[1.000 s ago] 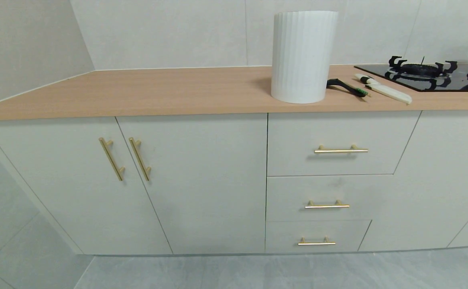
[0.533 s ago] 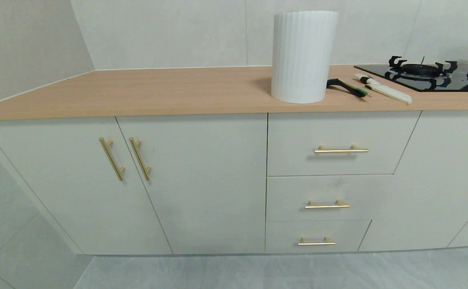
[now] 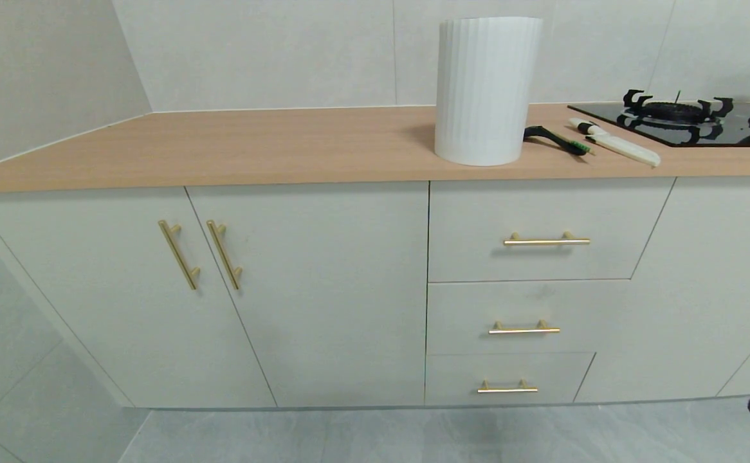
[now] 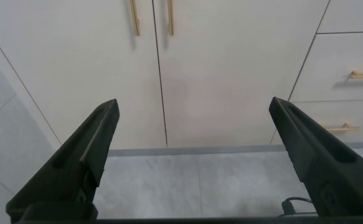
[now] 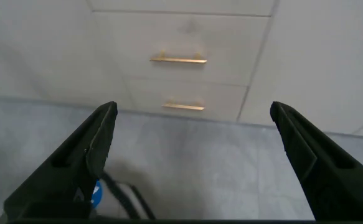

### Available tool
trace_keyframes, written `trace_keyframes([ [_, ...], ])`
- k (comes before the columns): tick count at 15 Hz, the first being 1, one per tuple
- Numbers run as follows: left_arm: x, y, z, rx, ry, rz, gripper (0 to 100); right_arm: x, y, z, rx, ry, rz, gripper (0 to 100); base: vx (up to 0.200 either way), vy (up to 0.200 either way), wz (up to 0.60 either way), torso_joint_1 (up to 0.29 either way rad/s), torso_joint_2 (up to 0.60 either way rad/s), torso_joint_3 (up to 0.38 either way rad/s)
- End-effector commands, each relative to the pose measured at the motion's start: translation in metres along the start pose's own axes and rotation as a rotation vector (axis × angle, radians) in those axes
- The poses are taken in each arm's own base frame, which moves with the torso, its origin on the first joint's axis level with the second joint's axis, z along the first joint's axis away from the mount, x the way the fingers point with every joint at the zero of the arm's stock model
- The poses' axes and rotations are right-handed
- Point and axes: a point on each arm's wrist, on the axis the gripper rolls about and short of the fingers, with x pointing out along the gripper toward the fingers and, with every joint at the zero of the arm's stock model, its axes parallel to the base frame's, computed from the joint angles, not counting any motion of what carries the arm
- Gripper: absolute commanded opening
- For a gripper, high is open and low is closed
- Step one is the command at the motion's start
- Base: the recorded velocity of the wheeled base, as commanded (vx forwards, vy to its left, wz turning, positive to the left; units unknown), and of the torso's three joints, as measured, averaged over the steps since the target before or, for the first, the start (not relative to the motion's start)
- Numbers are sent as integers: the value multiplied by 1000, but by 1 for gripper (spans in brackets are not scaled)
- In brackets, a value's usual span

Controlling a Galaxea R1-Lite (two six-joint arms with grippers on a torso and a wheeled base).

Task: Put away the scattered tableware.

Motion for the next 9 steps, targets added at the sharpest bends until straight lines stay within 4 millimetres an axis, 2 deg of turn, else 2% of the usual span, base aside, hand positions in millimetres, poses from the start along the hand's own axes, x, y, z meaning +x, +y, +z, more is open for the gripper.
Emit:
trace_keyframes([
  [1,0,0,0,0,1,1,100,67,7,48,-19,150,79,100,0,0,0,0,0,0],
  [5,0,0,0,0,1,1,100,115,15,75,-39,198,114,100,0,0,0,0,0,0],
  [6,0,0,0,0,1,-1,100,134,16,79,-41,226,116,100,0,0,0,0,0,0],
  [9,0,0,0,0,1,-1,100,175,17,76,-50,297,115,100,0,0,0,0,0,0],
])
